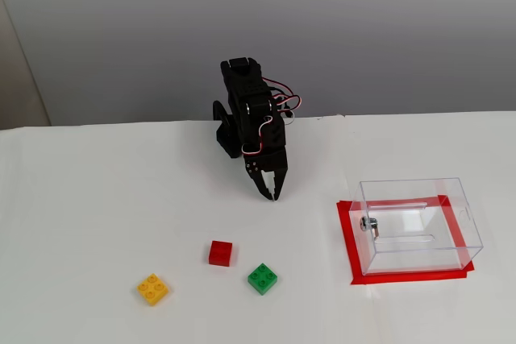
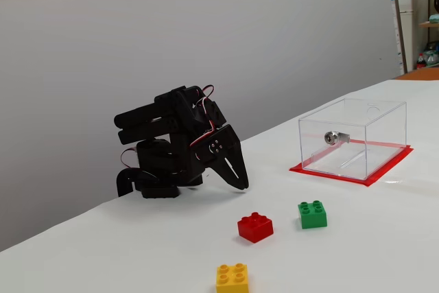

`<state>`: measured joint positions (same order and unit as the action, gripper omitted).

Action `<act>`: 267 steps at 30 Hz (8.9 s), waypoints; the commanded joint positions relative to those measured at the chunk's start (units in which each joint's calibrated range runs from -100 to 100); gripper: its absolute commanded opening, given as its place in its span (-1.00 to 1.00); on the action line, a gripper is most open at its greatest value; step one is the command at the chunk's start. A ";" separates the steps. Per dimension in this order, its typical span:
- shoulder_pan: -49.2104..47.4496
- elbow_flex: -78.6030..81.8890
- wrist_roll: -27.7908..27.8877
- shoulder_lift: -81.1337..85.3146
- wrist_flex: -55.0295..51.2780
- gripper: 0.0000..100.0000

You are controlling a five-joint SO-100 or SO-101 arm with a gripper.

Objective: Pick the yellow lego brick and place it into the transparent box

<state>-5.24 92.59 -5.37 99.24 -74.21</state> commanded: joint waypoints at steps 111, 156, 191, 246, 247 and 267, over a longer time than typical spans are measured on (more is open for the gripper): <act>18.80 -59.22 -4.49 -44.47 5.36 -0.61; 48.97 -114.38 -4.91 -117.02 11.63 -0.60; 49.12 -118.90 -4.96 -128.22 11.11 -0.37; 46.09 -119.35 -4.54 -136.19 15.46 -0.77; 46.09 -119.35 -4.54 -136.19 15.46 -0.82; 41.50 -118.99 -4.54 -120.92 7.80 -0.87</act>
<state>36.75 -24.98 -9.92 -28.29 -64.44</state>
